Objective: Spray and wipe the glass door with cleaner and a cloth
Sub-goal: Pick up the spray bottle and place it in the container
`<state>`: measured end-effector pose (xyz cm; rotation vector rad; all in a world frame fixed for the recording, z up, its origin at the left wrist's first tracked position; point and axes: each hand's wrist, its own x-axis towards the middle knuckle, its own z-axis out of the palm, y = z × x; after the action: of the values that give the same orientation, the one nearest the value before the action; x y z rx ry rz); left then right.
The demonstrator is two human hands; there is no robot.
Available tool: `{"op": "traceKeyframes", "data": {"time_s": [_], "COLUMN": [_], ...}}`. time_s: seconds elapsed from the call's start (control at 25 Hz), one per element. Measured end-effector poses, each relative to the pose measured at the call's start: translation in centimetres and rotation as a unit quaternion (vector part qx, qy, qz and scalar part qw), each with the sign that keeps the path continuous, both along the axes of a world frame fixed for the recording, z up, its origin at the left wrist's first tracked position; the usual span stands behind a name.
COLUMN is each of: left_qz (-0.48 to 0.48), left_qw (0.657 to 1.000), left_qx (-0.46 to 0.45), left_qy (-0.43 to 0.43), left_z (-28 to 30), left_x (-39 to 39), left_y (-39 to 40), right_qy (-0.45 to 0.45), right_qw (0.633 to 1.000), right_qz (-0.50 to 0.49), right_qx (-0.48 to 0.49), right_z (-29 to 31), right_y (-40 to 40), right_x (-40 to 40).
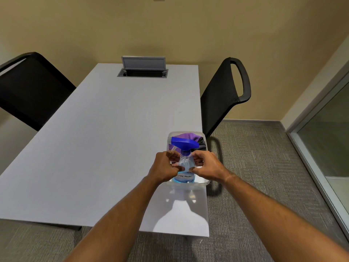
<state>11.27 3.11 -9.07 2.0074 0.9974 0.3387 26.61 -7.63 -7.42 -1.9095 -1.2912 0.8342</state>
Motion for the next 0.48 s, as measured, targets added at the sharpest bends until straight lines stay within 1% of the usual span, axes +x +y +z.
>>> {"op": "traceKeyframes", "data": {"time_s": [0.24,0.32,0.4,0.48], "left_qz": [-0.009,-0.017,-0.038,-0.064], "left_qw": [1.0,1.0,0.998,0.995], "left_qx": [-0.006,0.009,0.045,0.075], "left_qy": [-0.012,-0.013,-0.003,0.012], "left_z": [0.3,0.5,0.9,1.4], "left_x": [-0.2,-0.5,-1.0,-1.7], "left_y": [-0.2,-0.3,-0.4,-0.5], "right_qy": [-0.011,-0.036,-0.111,-0.221], "right_qw": [1.0,0.999,0.994,0.975], "right_qz": [0.003,0.009,0.013,0.011], "right_qx": [-0.002,-0.005,0.008,0.02], "right_z": [-0.1,0.0,0.1,0.4], "right_y": [-0.3,-0.6,-1.0,-1.4], "right_x": [-0.2,-0.3,-0.4,-0.6]}}
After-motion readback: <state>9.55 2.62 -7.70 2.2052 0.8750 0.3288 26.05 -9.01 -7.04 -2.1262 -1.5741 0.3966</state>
